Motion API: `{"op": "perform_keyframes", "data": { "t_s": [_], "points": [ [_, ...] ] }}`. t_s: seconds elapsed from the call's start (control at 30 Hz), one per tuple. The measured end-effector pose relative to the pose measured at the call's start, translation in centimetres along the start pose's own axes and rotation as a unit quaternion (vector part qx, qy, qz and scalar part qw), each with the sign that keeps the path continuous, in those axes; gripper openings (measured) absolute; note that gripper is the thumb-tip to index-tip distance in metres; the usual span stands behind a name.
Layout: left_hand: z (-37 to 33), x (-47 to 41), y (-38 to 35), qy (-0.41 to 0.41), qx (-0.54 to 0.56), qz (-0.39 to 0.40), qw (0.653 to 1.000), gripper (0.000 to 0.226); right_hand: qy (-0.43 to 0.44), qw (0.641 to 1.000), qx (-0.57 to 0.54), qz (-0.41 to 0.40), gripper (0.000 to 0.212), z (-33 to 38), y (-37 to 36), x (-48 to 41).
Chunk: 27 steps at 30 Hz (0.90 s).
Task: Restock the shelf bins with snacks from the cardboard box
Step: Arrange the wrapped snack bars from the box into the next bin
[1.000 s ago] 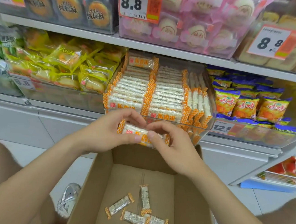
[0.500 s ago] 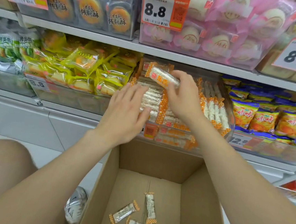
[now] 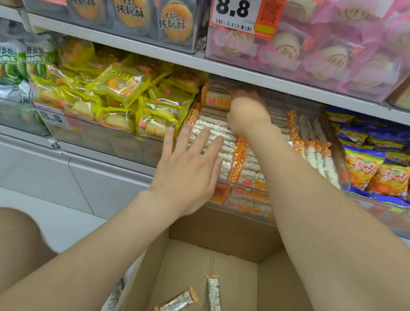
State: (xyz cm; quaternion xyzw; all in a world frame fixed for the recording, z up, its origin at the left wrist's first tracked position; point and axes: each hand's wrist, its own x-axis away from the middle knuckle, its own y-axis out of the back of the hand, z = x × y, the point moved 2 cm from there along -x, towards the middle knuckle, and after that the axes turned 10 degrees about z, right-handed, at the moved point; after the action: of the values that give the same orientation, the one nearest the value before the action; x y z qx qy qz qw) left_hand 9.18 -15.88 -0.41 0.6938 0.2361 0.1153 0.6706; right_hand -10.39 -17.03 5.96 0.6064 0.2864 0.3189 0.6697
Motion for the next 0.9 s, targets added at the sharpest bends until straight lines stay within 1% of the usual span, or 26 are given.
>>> {"op": "perform_keyframes", "data": {
  "t_s": [0.1,0.23,0.3,0.4,0.47,0.53,0.6,0.63,0.67,0.7,0.73,0.77,0.8,0.83,0.9],
  "points": [
    [0.0,0.0,0.0,0.002,0.004,0.002,1.000,0.061,0.015,0.999,0.051,0.010,0.078,0.1,-0.4,-0.2],
    [0.1,0.1,0.1,-0.004,0.007,0.007,1.000,0.060,0.024,0.997,0.073,-0.017,0.079,0.1,-0.8,0.2],
    [0.2,0.1,0.3,-0.006,0.009,0.005,1.000,0.061,0.021,0.996,0.070,-0.056,0.076,0.4,-0.9,1.4],
    [0.3,0.2,0.6,-0.007,0.014,-0.011,1.000,0.061,-0.001,0.995,0.038,-0.089,0.061,0.7,-0.8,3.7],
    [0.3,0.6,0.9,-0.012,0.012,-0.051,0.999,0.060,-0.024,0.994,-0.010,-0.106,0.050,0.4,-1.1,5.8],
    [0.2,1.2,1.5,-0.020,0.021,-0.127,0.992,0.051,-0.014,0.987,-0.071,-0.140,0.043,-0.2,-1.8,8.8],
    [-0.4,2.3,2.3,-0.032,0.055,-0.209,0.976,0.031,0.046,0.969,-0.127,-0.207,0.041,-0.9,-2.3,13.0],
    [-0.9,3.0,2.4,-0.042,0.077,-0.228,0.970,0.021,0.090,0.953,-0.164,-0.238,0.037,-1.2,-2.5,15.3],
    [-1.4,3.7,2.2,-0.052,0.092,-0.224,0.969,0.016,0.136,0.935,-0.203,-0.257,0.031,-1.4,-2.9,17.6],
    [-1.9,4.5,1.7,-0.059,0.095,-0.196,0.974,0.016,0.179,0.920,-0.236,-0.257,0.026,-1.6,-3.7,19.6],
    [-2.4,5.3,0.8,-0.060,0.083,-0.142,0.985,0.019,0.208,0.912,-0.257,-0.244,0.023,-1.9,-4.9,21.4],
    [-2.6,5.9,-0.4,-0.052,0.060,-0.062,0.995,0.022,0.222,0.912,-0.265,-0.220,0.020,-2.3,-6.5,22.6],
    [-2.8,6.6,-1.8,-0.041,0.042,0.033,0.998,0.023,0.218,0.921,-0.263,-0.186,0.019,-2.8,-8.2,23.5],
    [-2.9,7.1,-3.4,-0.041,0.032,0.127,0.991,0.022,0.198,0.938,-0.251,-0.137,0.019,-3.4,-10.2,24.1],
    [-3.3,7.7,-6.8,-0.069,0.022,0.280,0.957,0.011,0.132,0.971,-0.198,0.018,0.021,-5.0,-14.8,24.3]
  ]
}}
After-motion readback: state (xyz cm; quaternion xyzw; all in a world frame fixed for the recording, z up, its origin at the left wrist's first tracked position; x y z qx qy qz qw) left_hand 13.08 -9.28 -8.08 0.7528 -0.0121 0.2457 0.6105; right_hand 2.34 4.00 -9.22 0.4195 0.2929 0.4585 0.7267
